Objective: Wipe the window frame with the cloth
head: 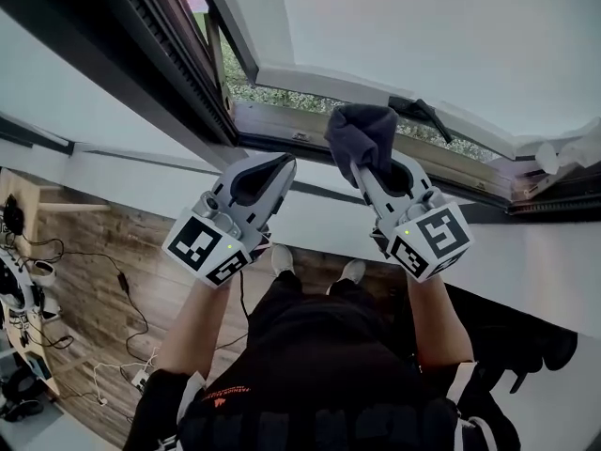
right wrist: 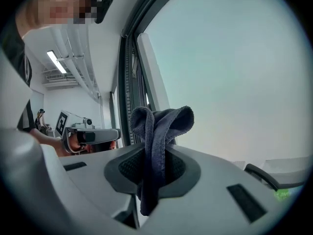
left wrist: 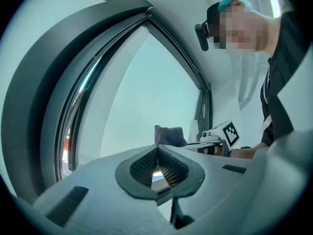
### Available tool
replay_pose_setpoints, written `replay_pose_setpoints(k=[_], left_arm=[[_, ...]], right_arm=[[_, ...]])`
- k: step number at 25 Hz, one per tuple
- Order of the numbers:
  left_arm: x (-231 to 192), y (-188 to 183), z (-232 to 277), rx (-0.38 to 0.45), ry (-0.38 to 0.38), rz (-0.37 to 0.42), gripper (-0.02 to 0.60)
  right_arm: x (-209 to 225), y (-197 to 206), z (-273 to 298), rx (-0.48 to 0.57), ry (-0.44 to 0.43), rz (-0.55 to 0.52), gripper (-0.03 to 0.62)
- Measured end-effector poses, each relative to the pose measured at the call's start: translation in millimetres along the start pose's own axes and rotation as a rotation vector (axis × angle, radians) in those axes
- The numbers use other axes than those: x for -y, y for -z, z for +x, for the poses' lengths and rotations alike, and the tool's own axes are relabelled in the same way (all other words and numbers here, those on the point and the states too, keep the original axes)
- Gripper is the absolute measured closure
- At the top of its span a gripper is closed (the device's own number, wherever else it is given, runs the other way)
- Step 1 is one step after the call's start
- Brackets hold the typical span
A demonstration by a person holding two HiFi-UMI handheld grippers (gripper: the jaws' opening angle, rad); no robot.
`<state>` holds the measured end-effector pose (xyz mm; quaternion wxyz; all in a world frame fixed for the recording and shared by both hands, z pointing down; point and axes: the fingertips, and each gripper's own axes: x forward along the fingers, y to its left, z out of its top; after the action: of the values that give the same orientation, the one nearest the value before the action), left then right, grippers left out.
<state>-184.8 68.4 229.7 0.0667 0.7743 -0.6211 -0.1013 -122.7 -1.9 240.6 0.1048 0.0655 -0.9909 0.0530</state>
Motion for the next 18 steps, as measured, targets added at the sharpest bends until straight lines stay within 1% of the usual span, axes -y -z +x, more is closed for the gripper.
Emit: replay_pose_setpoints(k=[3, 6, 8, 14, 18], left_arm=[[-15, 6, -14, -0.002, -0.033, -0.01, 0.56], [-31, 12, -26, -0.006, -0.062, -0.027, 0.56], [-42, 17, -33, -0.009, -0.077, -0.036, 0.56], [-70, 36, -53, -0.021, -0.119, -0.069, 0.56], [-84, 46, -64, -0.03, -0.137, -0.09, 0.56]], right_arm=[[-8, 6, 21, -0.041, -0.003, -0.039, 0.548], [-16, 14, 46, -0.094, -0.018, -0.116, 0.548], [-19, 22, 65, -0.132, -0.03, -0.164, 0.548], [-25, 51, 114, -0.237, -0.039, -0.265, 0.548], [-29, 67, 140, -0.314, -0.036, -0.395, 0.548]])
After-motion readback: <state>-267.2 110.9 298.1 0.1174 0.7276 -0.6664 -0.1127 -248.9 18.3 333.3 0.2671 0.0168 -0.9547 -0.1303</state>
